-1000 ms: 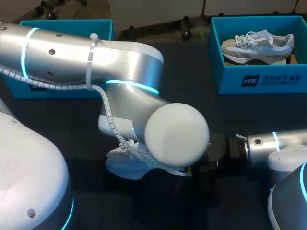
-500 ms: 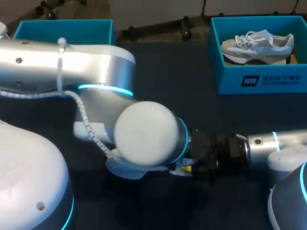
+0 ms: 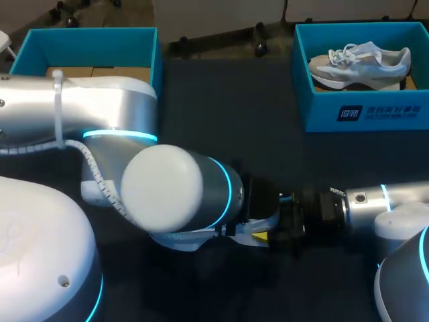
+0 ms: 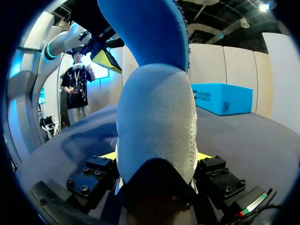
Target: Take the shoe out of the shoebox, open the shoe tongue, remove and reinsert the insole, then place the shoe into the shoebox
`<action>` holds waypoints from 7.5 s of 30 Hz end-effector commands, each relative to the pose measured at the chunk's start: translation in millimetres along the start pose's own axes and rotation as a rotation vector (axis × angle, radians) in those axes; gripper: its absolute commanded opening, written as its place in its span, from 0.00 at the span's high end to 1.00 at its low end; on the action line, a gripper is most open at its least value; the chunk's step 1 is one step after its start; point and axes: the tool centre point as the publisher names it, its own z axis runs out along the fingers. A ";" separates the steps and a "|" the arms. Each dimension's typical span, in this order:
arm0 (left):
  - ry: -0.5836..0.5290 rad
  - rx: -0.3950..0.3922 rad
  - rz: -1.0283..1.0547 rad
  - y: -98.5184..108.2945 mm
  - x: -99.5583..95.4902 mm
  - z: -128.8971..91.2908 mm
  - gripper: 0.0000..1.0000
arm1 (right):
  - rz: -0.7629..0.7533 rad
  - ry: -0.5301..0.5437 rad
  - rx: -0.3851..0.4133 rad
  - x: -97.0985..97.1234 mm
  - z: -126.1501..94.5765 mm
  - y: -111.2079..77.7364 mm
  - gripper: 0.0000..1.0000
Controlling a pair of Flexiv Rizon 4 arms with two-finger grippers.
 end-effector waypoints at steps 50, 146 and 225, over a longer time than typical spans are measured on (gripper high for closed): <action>0.096 0.122 -0.143 -3.9 -14.2 41.4 1.00 | 0.000 -0.001 0.002 0.4 0.7 0.0 1.00; 0.627 0.927 -0.588 -121.1 -136.5 -238.2 1.00 | 0.000 -0.001 0.002 0.4 0.7 0.0 1.00; 0.712 1.045 -0.767 -90.3 -148.3 -376.7 1.00 | -0.069 0.012 0.638 2.9 -53.5 57.0 0.00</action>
